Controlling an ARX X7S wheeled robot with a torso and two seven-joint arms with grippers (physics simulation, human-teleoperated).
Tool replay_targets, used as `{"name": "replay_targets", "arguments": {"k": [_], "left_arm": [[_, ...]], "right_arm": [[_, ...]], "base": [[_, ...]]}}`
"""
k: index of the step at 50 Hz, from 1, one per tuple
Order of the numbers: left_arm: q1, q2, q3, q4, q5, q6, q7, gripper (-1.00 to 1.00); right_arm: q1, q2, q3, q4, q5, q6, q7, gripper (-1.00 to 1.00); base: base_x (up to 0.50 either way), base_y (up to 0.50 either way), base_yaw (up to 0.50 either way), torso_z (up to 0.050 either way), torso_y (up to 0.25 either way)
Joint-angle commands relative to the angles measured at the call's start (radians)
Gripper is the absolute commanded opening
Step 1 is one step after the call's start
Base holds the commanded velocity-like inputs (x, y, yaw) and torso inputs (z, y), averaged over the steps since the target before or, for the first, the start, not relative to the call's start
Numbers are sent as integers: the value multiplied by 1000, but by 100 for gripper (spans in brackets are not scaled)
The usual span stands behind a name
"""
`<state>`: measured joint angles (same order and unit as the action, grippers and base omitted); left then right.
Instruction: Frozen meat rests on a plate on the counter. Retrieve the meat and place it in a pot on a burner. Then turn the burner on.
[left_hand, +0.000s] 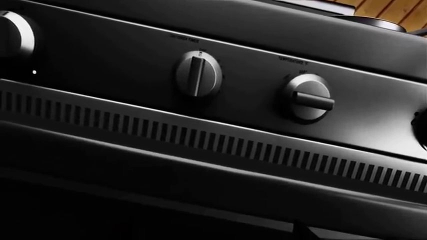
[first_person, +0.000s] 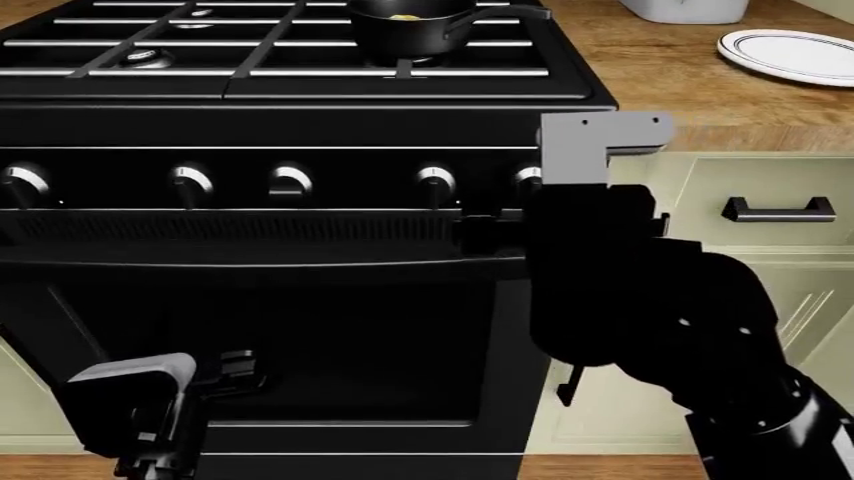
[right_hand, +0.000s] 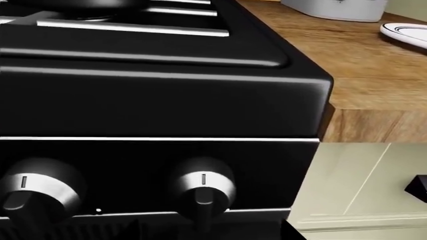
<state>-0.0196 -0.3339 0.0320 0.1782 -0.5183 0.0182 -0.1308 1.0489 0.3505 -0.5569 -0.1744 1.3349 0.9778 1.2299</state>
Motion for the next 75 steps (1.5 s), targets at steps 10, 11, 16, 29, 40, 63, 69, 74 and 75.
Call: {"name": "replay_targets", "arguments": {"k": [10,11,16,29,40,63,69,74,75], "left_arm": [[-1,-4,6,-8,-2,1,-2,100],[-1,-4,6,-8,-2,2,-2,100],[-2,-5,8,-12,-3,2,-2,100],[-8,-6,12,-23,-5,-1,-5,100],[-13,-7,14,-30,-5,0,-8,100],[-16,-10,17,-36,-11,2,-13,100],[-17,-11,19,-39,-11,2,-13,100],[-17,-11,20,-42,-11,4,-13,100],[-17,-11,20,-42,-11,4,-14,100]], "right_arm": [[15,-6,-22,54,-34,-17,-50,100],[15,-6,-22,56,-35,-17,-52,100],[16,-5,-26,72,-43,-22,-62,100],[31,-11,-40,130,-64,-31,-99,100],[47,-14,-52,170,-84,-37,-127,100],[63,-24,-76,221,-106,-47,-172,100],[66,-26,-81,234,-114,-53,-181,100],[67,-26,-83,238,-117,-56,-185,100],[67,-25,-84,239,-117,-57,-185,100]], "base": [[0,0,0,0,0],[0,0,0,0,0],[0,0,0,0,0],[0,0,0,0,0],[0,0,0,0,0],[0,0,0,0,0],[0,0,0,0,0],[0,0,0,0,0],[0,0,0,0,0]]}}
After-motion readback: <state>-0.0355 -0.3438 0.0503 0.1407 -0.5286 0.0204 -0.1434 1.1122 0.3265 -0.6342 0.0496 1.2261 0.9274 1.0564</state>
